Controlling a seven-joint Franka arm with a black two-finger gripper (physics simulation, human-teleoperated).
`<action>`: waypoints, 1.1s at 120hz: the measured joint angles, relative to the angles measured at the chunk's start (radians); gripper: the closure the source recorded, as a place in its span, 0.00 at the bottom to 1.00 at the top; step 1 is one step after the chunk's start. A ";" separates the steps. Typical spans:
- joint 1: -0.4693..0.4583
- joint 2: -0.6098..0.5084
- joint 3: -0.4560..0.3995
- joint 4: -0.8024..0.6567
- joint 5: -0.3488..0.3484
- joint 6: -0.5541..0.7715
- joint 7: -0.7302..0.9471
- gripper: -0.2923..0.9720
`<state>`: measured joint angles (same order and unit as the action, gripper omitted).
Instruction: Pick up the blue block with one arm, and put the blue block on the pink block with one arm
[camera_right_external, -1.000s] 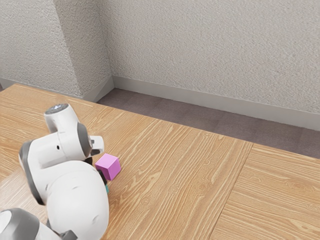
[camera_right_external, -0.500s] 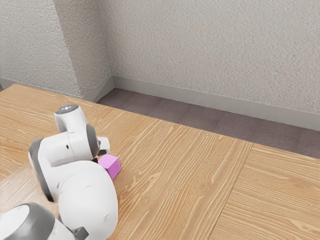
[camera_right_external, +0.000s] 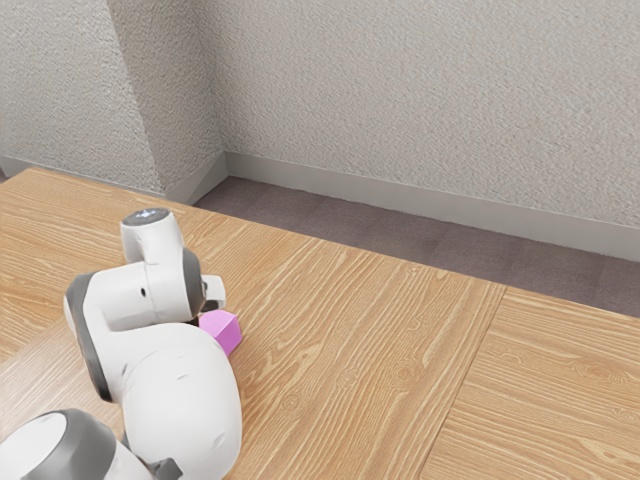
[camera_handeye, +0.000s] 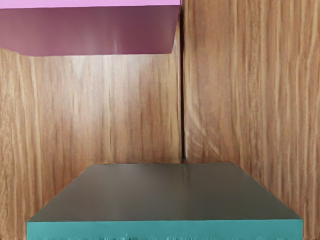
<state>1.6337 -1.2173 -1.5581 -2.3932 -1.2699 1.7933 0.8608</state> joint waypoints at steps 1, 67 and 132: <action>-0.001 0.000 0.000 0.000 0.001 -0.001 0.000 0.48; 0.261 0.137 0.089 0.306 0.180 -0.101 -0.018 0.49; 0.315 0.120 -0.017 0.431 0.172 -0.119 -0.085 0.50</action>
<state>1.9491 -1.0972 -1.5753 -1.9618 -1.0979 1.6740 0.7760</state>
